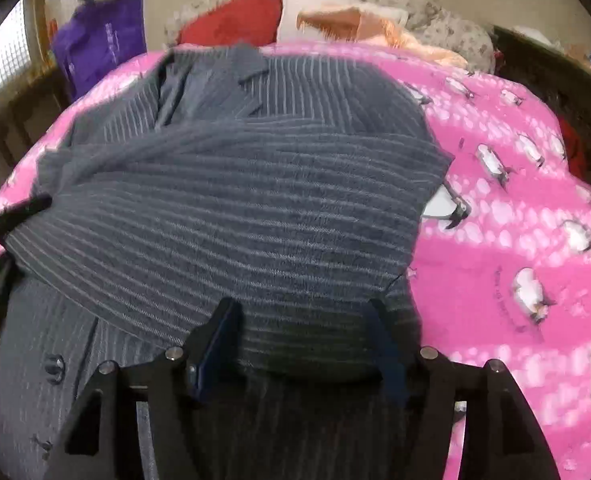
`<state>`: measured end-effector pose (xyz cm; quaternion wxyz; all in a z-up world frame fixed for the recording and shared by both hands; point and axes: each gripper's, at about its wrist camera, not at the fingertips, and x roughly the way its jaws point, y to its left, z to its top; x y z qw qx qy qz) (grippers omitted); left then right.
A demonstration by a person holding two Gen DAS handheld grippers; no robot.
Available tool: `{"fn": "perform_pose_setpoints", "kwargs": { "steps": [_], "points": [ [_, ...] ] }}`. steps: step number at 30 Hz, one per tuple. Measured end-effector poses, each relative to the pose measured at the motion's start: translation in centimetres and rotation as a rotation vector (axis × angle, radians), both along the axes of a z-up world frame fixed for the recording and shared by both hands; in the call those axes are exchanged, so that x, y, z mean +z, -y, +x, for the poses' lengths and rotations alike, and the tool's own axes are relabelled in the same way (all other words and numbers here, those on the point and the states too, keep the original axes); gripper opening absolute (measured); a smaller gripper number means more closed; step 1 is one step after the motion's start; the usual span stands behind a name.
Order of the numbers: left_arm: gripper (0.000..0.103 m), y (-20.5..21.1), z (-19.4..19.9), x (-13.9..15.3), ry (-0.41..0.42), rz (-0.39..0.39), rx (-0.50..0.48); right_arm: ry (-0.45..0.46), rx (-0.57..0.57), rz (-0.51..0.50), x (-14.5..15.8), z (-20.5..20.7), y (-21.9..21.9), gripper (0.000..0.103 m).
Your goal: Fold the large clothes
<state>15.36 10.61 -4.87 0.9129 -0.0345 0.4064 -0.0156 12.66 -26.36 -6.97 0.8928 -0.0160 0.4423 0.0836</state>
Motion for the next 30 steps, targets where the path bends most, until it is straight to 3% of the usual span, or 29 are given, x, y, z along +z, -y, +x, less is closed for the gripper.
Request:
{"fn": "perform_pose_setpoints", "kwargs": {
  "steps": [3, 7, 10, 13, 16, 19, 23, 30],
  "points": [
    [0.037, -2.4, -1.5, 1.7, 0.024, 0.03, 0.071, -0.034, -0.009, 0.021, 1.5, 0.3, 0.2, 0.062],
    [0.038, -2.0, -2.0, 3.9, 0.063, -0.036, 0.076, 0.125, 0.03, 0.023, 5.2, 1.4, -0.9, 0.062],
    [0.037, 0.7, -0.2, 3.8, 0.05, -0.087, 0.03, 0.155, -0.016, 0.018, 6.1, 4.7, -2.2, 0.063],
    [0.038, 2.3, 2.3, 2.2, 0.024, -0.066, 0.033, 0.072, -0.058, 0.05, 4.9, 7.8, -2.8, 0.063],
    [0.038, 2.1, 4.1, -1.9, -0.047, 0.001, 0.07, 0.0, -0.077, -0.03, 1.0, 9.9, -2.9, 0.064],
    [0.038, 1.6, 3.1, -2.0, 0.008, -0.028, 0.055, 0.12, -0.039, -0.059, -0.3, 8.8, -3.2, 0.067],
    [0.038, 1.9, 3.2, -2.1, 0.005, -0.008, 0.065, 0.12, -0.029, -0.008, -0.5, 8.6, -2.6, 0.073],
    [0.039, 2.3, 3.2, -2.5, 0.004, 0.016, 0.067, 0.124, -0.02, -0.009, -0.5, 8.4, -2.7, 0.075]
  ]
}}
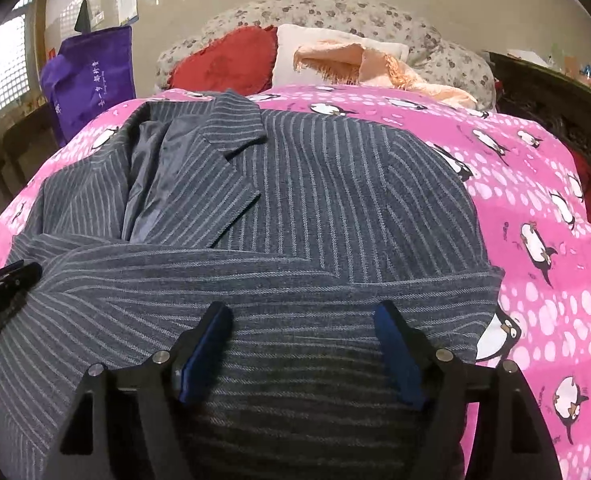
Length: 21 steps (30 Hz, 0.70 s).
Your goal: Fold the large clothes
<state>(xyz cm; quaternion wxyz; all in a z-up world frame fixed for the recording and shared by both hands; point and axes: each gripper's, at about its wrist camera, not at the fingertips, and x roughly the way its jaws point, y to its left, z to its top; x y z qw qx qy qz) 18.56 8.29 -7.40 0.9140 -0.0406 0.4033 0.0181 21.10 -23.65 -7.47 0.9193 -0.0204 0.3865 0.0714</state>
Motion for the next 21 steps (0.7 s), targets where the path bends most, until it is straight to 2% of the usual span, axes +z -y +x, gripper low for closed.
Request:
{"fn": "perform_pose_setpoints", "kwargs": {
  "steps": [4, 6, 8, 10, 12, 15, 16, 18, 21],
  "points": [
    [0.039, 0.1, 0.4, -0.2, -0.002, 0.015, 0.003, -0.001, 0.004, -0.023, 0.6, -0.4, -0.1, 0.076],
    [0.039, 0.2, 0.4, -0.3, -0.002, 0.022, 0.006, -0.02, 0.0, -0.086, 1.3, -0.4, -0.9, 0.075],
    [0.039, 0.2, 0.6, -0.3, -0.003, 0.027, 0.009, -0.01, -0.051, -0.144, 2.9, -0.7, -1.7, 0.075],
    [0.04, 0.3, 0.6, -0.3, -0.003, 0.03, 0.011, 0.036, -0.071, -0.104, 4.8, -1.2, -2.7, 0.076],
    [0.04, 0.2, 0.7, -0.4, -0.004, 0.029, 0.011, 0.048, -0.041, -0.057, 5.0, -0.8, -3.8, 0.08],
    [0.04, 0.4, 0.7, -0.4, -0.004, 0.036, 0.011, -0.09, -0.009, -0.109, 0.9, 2.0, -5.0, 0.083],
    [0.04, 0.4, 0.7, -0.4, -0.004, 0.036, 0.011, -0.076, -0.011, -0.06, 0.8, 2.0, -4.4, 0.083],
    [0.04, 0.5, 0.8, -0.4, -0.004, 0.035, 0.012, -0.069, -0.03, -0.043, 2.1, 1.2, -3.5, 0.082],
    [0.04, 0.4, 0.8, -0.4, -0.003, 0.035, 0.011, -0.019, -0.001, -0.001, 4.6, -2.3, -1.8, 0.082]
  ]
}}
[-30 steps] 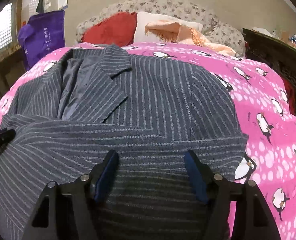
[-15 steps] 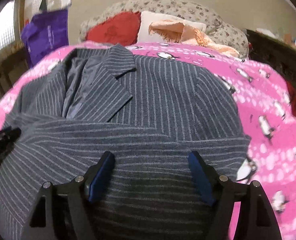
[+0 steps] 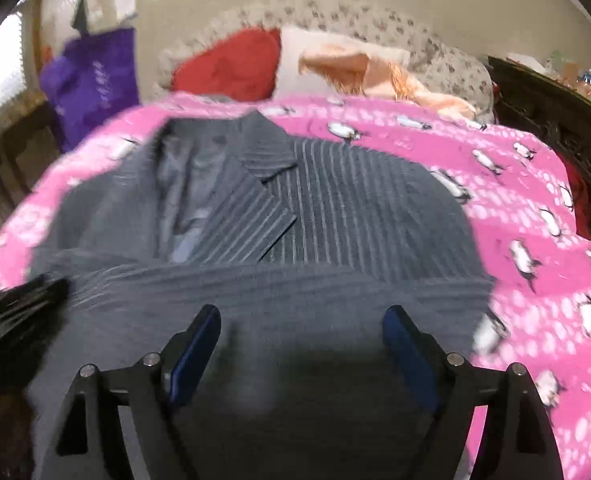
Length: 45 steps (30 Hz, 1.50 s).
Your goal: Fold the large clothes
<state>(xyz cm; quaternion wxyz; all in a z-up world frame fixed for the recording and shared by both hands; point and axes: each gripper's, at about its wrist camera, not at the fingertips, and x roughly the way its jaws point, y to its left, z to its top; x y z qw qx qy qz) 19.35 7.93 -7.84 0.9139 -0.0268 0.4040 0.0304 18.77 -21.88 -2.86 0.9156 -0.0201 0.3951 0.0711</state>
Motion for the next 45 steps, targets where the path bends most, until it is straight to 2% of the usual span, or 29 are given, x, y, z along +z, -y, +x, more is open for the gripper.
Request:
{"fn": "perform_pose_setpoints", "kwargs": {
  "steps": [2, 3, 5, 6, 8, 10, 12, 14, 15, 17, 18, 19, 21, 23, 27, 28, 31, 33, 37, 40, 43, 45],
  "points": [
    [0.04, 0.0, 0.0, 0.0, 0.0, 0.003, 0.0, -0.021, 0.044, 0.041, -0.1, -3.0, 1.3, 0.083],
    [0.04, 0.0, 0.0, 0.0, 0.0, 0.003, 0.0, -0.051, 0.068, 0.063, -1.0, -4.2, 1.7, 0.085],
    [0.04, 0.0, 0.0, 0.0, -0.001, 0.005, -0.002, -0.167, 0.116, 0.062, -4.5, -5.4, 2.4, 0.086],
    [0.04, 0.0, 0.1, 0.0, -0.002, 0.006, -0.004, -0.105, 0.114, 0.054, -3.8, -6.4, 2.8, 0.086],
    [0.041, -0.2, 0.1, 0.0, -0.007, -0.004, -0.011, -0.082, 0.065, -0.028, -1.9, -7.7, 2.8, 0.086],
    [0.041, -0.5, 0.0, 0.8, -0.039, -0.012, -0.046, -0.031, 0.07, -0.018, 0.2, -9.7, 3.1, 0.086],
    [0.041, -1.8, -1.1, 2.4, -0.072, -0.076, -0.076, -0.036, 0.095, 0.0, 1.1, -12.0, 3.5, 0.086],
    [0.041, -3.7, -3.5, 4.9, -0.051, -0.135, -0.117, -0.047, 0.122, 0.024, 1.2, -14.7, 3.8, 0.086],
    [0.041, -4.4, -4.8, 6.0, -0.032, -0.127, -0.133, -0.057, 0.147, 0.036, 0.9, -15.9, 4.0, 0.086],
    [0.054, -5.9, -7.9, 7.6, -0.028, -0.055, -0.151, -0.084, 0.189, 0.027, -0.3, -18.1, 3.5, 0.086],
    [0.064, -6.5, -9.1, 7.9, -0.037, -0.019, -0.152, -0.099, 0.201, 0.016, -0.8, -19.0, 3.1, 0.086],
    [0.064, -7.4, -10.6, 7.9, -0.05, 0.015, -0.152, -0.113, 0.215, 0.012, -1.4, -19.9, 2.9, 0.086],
    [0.064, -9.1, -13.5, 7.6, -0.081, 0.041, -0.158, -0.158, 0.218, 0.0, -2.6, -21.1, 2.7, 0.086],
    [0.064, -9.8, -15.7, 6.6, -0.113, 0.028, -0.172, -0.247, 0.194, -0.016, -4.7, -21.2, 3.1, 0.086],
    [0.064, -9.9, -19.1, 4.0, -0.175, -0.054, -0.242, -0.187, 0.2, 0.005, -3.4, -22.0, 3.7, 0.086],
    [0.064, -9.3, -20.0, 3.0, -0.193, -0.064, -0.288, -0.16, 0.195, 0.013, -2.8, -22.2, 4.1, 0.086],
    [0.065, -7.9, -21.4, 0.7, -0.243, -0.043, -0.359, -0.083, 0.179, 0.02, -1.2, -23.1, 5.6, 0.086],
    [0.07, -7.6, -22.2, 0.6, -0.206, -0.039, -0.364, -0.053, 0.158, -0.016, -0.8, -23.7, 6.7, 0.086],
    [0.071, -7.5, -23.8, 0.1, -0.216, -0.048, -0.395, -0.062, 0.097, -0.04, -0.9, -25.1, 9.6, 0.086],
    [0.072, -7.4, -24.7, 0.1, -0.218, -0.035, -0.446, -0.073, 0.112, 0.087, -1.4, -26.9, 12.4, 0.086],
    [0.072, -7.5, -24.2, 0.1, -0.226, -0.049, -0.462, -0.052, 0.132, 0.194, -1.9, -28.5, 14.0, 0.085],
    [0.072, -7.6, -23.9, 0.0, -0.229, -0.052, -0.467, -0.07, 0.156, 0.257, -2.7, -28.9, 14.5, 0.082]
  ]
}}
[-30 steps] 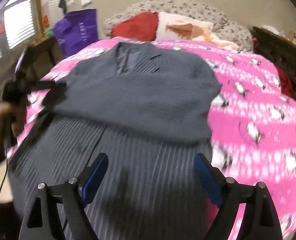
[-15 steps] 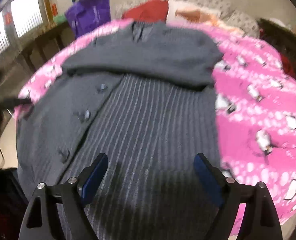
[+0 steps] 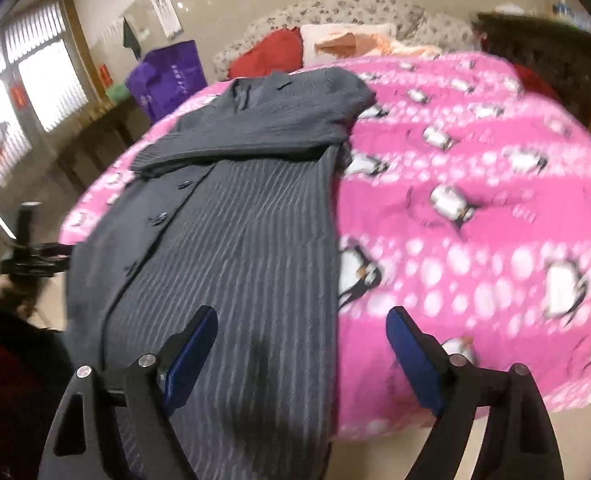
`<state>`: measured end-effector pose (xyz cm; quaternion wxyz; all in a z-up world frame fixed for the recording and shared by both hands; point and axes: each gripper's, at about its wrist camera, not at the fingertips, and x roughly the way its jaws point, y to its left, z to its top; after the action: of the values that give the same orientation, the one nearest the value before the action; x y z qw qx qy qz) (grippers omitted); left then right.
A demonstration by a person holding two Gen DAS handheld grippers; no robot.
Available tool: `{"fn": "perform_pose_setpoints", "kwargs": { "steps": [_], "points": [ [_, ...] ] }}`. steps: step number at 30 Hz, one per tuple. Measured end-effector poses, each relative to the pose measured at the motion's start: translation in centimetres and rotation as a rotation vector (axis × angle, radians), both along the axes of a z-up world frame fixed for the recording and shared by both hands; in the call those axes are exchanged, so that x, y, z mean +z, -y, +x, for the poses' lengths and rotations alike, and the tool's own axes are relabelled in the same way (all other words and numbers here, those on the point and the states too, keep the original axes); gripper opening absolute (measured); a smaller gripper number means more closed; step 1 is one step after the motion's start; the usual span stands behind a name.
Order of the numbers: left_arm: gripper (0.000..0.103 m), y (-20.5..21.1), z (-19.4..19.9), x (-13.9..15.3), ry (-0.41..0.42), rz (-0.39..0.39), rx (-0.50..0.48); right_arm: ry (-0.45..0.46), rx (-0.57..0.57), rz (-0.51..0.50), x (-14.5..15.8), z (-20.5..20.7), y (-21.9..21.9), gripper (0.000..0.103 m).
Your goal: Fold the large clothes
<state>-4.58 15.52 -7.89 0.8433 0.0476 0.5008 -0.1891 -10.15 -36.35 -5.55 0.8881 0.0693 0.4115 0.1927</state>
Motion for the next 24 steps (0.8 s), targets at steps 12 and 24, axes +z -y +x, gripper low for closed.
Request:
{"fn": "perform_pose_setpoints", "kwargs": {
  "steps": [12, 24],
  "points": [
    [0.046, -0.2, -0.9, 0.8, -0.106, -0.128, -0.094, -0.149, 0.191, 0.221, -3.8, 2.0, -0.3, 0.051],
    [0.033, -0.1, -0.5, 1.5, -0.121, -0.224, -0.197, -0.205, 0.245, 0.305, -4.4, 1.3, 1.0, 0.034]
  ]
}}
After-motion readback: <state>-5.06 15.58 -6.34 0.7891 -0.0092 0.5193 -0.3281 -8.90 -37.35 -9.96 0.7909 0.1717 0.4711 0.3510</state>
